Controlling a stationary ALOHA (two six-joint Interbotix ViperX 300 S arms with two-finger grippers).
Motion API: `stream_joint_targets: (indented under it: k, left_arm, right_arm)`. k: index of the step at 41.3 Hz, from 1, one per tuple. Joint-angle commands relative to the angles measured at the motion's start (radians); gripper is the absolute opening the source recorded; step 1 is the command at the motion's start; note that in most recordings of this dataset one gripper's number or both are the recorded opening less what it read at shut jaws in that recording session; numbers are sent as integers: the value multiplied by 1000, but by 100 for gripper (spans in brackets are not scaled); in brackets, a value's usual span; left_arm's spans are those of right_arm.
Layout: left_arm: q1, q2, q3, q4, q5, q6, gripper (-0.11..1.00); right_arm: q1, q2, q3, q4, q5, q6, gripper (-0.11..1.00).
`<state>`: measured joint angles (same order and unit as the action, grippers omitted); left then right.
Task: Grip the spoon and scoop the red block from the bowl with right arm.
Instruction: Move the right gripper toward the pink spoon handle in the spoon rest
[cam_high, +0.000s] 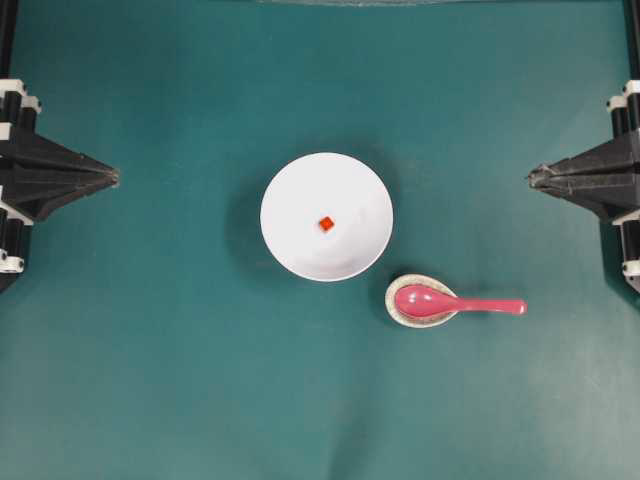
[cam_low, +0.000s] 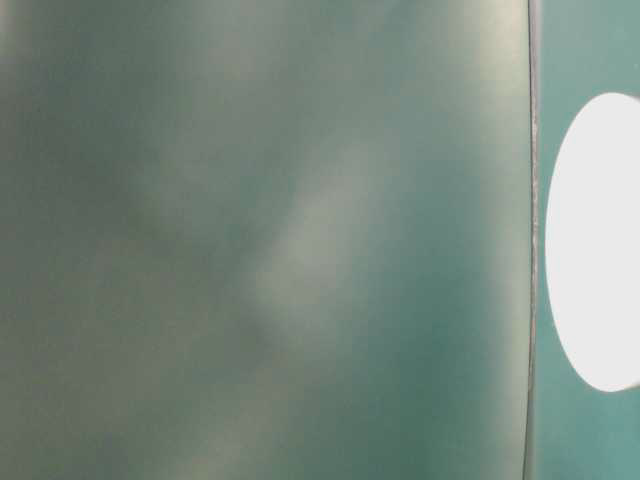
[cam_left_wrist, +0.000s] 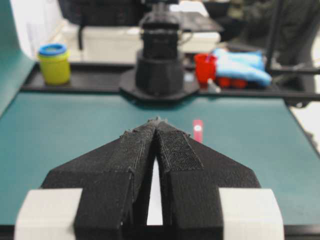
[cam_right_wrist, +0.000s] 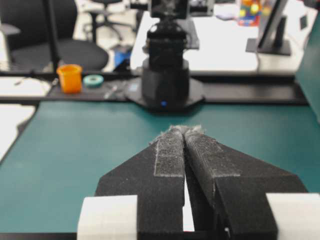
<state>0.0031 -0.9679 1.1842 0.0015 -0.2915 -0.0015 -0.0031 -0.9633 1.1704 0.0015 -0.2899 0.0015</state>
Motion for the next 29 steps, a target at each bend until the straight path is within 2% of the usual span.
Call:
stream_joint_targets:
  k: [1,13,26,29]
  left_arm:
    - [-21,18,-29,3,2,-5,0]
    - [-29,61,-46,3,63,-3,0]
    - [-29,60,-46,3,202,2,0]
    - [-29,60,-44,5,218,3,0]
  right_arm:
    - [2,11,-28,3,-5,14,0]
    - [2,51,-64,5,52,15,0]
    - [0,51,-66,14,87,17,1]
    - [2,51,-67,14,89,17,6]
